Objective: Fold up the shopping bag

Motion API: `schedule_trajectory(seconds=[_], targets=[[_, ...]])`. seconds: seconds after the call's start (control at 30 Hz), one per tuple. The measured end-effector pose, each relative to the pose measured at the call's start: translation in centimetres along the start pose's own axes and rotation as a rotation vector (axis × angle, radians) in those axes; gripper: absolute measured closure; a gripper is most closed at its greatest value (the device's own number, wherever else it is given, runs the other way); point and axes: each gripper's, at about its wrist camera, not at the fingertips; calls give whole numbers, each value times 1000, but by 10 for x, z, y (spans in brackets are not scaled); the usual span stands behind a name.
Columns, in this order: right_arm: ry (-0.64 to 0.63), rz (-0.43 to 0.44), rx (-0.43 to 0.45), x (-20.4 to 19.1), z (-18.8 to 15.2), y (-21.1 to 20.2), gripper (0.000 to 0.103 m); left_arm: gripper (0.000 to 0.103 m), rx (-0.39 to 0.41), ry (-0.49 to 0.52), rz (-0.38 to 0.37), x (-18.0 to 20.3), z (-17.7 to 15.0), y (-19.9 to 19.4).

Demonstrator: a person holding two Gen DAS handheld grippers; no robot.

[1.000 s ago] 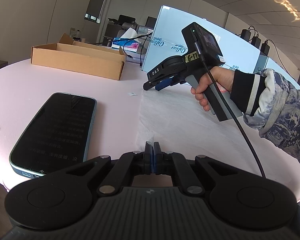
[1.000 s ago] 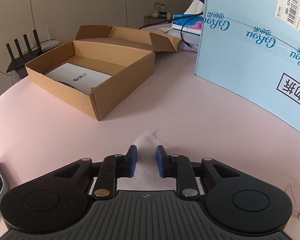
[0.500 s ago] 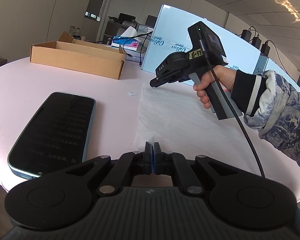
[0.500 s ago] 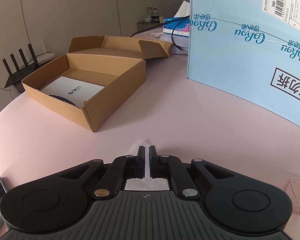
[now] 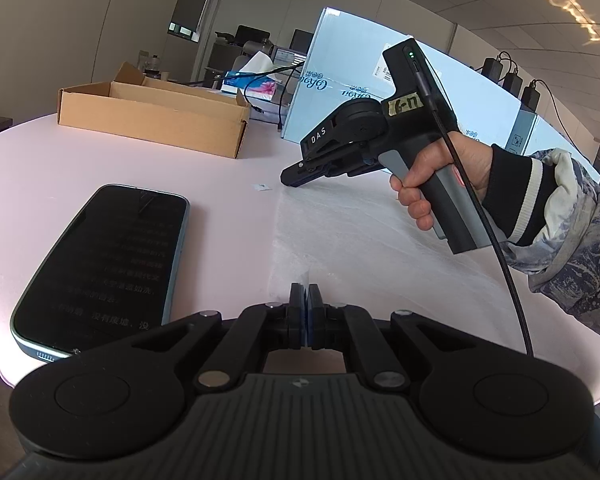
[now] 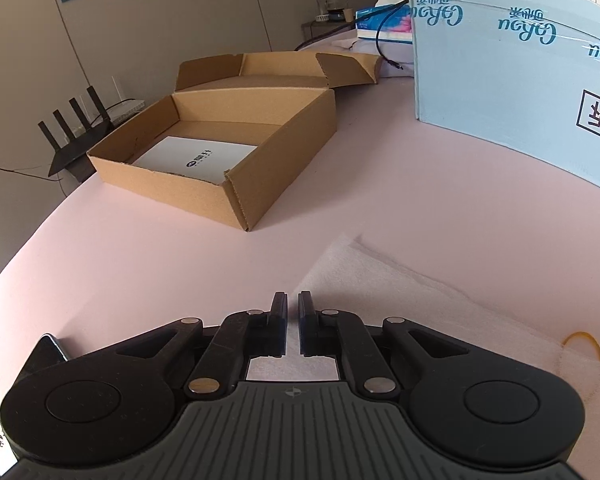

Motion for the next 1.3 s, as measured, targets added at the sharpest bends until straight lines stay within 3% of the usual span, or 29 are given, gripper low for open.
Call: schedule_trajectory(seconds=[0.27,0.33,0.4,0.47,0.53,0.7,0.87,0.97,1.07,1.3], targets=[[18,-31,38,6,12,12,99,102,-3,0,1,1,2,0],[54,-17,47,9,13,8,90,102,-4,6,3,2,3,1],[87,24,81,14,12,-4,69,102,-5,10,4,2,4,1],[117,49,101,17,9,-22,59,102,-6,11,2,2,4,1],[160,87,89,21,5,-40,54,102,-6,12,0,1,4,1],[322,210,-49,39,-35,-79,32,102,-3,13,-8,0,3,1],[463,236,-58,67,-93,-120,26,102,-6,24,-10,1,4,1],[378,142,43,69,-122,-153,17,102,-12,45,-8,2,5,1],[269,44,117,74,-151,-180,16,101,-20,55,-7,2,7,1],[84,-4,218,83,-196,-201,10,98,-47,53,16,6,11,2]])
Point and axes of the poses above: each gripper's, at about its wrist camera, not at the fingertips, and y roughly the way its jaws point, x to its right, z to its top, and after that the axes turned 8 degrees about y, right-handed
